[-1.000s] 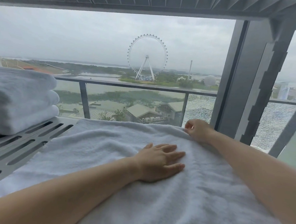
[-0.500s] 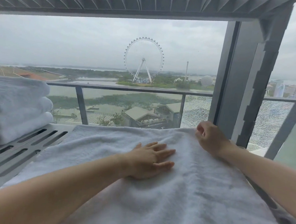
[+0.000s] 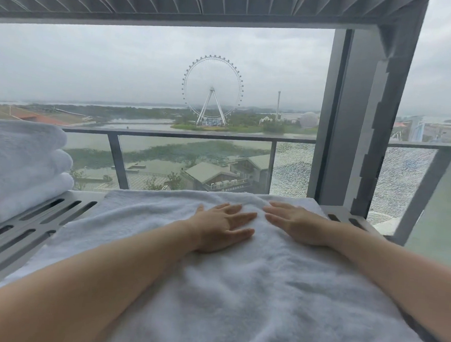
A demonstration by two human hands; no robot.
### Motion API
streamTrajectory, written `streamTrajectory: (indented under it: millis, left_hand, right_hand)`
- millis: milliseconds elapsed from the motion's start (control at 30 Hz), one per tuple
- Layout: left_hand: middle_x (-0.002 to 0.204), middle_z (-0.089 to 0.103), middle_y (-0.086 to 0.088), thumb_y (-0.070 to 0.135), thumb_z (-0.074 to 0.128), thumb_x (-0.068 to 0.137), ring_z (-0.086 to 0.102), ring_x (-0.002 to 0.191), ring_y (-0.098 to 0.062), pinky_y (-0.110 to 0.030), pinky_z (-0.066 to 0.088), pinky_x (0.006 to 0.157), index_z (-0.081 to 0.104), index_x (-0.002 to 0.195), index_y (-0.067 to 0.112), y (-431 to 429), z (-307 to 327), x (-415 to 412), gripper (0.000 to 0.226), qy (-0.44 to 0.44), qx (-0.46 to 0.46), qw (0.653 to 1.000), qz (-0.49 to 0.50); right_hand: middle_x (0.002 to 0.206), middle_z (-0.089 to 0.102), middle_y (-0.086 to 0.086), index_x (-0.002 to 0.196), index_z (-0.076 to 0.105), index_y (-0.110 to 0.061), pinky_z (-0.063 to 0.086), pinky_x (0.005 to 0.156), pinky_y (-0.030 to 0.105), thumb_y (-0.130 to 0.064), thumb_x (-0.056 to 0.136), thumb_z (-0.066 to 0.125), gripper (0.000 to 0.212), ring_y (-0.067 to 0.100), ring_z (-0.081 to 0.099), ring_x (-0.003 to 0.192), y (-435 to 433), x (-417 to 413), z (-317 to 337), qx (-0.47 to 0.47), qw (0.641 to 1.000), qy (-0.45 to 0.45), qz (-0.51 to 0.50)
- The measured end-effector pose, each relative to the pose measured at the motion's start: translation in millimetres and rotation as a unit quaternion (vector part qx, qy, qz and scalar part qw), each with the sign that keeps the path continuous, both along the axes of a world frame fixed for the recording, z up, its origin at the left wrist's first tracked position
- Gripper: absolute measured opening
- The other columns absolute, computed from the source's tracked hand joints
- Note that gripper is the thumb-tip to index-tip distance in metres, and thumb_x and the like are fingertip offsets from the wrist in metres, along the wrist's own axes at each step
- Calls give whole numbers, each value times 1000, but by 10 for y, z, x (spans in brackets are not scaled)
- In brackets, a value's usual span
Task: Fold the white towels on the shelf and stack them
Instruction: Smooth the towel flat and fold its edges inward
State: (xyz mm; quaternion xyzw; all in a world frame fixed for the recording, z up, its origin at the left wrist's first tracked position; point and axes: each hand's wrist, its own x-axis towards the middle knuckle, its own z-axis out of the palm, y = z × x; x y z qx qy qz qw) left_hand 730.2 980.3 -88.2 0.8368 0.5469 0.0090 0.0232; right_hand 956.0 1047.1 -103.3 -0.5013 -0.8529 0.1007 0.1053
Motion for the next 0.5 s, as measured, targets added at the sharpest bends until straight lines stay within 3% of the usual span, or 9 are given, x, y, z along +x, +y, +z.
streamTrajectory:
  millis: [100, 167, 233, 333, 433, 500]
  left_hand:
    - [157, 5, 8, 64, 13, 90, -2, 144, -15, -62, -5, 110, 11, 145, 44, -127, 66, 68, 58, 38, 70, 997, 16]
    - [157, 5, 10, 64, 12, 90, -4, 144, -16, -62, -5, 108, 12, 144, 43, -273, 69, 136, 58, -18, 33, 999, 33]
    - [157, 3, 13, 66, 15, 89, -4, 144, -15, -62, -7, 107, 11, 143, 45, -456, -5, 202, 59, -67, -33, 996, 42]
    - [156, -3, 13, 69, 16, 87, -7, 144, -14, -60, -8, 109, 4, 143, 46, -670, -129, 245, 63, -36, -34, 998, 33]
    - [157, 0, 12, 65, 17, 89, -4, 144, -13, -59, -6, 111, 7, 144, 44, -708, -117, 246, 60, -50, -23, 998, 40]
    - [157, 7, 10, 62, 19, 91, 2, 144, -13, -59, -2, 111, 15, 144, 43, -754, -73, 260, 57, -72, -12, 996, 46]
  right_hand:
    - [156, 7, -8, 146, 13, -37, 1, 116, 35, -60, 92, 22, 59, 9, 4, 142, -32, 28, 4, -4, 997, -69, 14]
    - [156, 7, -8, 146, 14, -36, 1, 117, 36, -58, 93, 23, 58, 10, 4, 143, -25, 73, 51, -12, 998, -69, 1]
    - [156, 11, -7, 146, 19, -32, 6, 117, 37, -56, 94, 25, 57, 11, 9, 142, -46, 39, 104, -4, 998, -64, -4]
    - [154, 23, -3, 140, 35, -23, 13, 113, 31, -52, 95, 26, 55, 12, 20, 140, -192, -109, 131, 6, 1000, -2, 12]
    - [156, 11, -3, 146, 20, -27, 3, 116, 35, -58, 93, 20, 61, 11, 7, 142, -402, -188, 45, -9, 998, -52, 41]
    - [157, 9, -5, 146, 17, -32, 5, 117, 39, -59, 93, 21, 59, 12, 6, 143, -514, -93, 47, 3, 997, -74, 16]
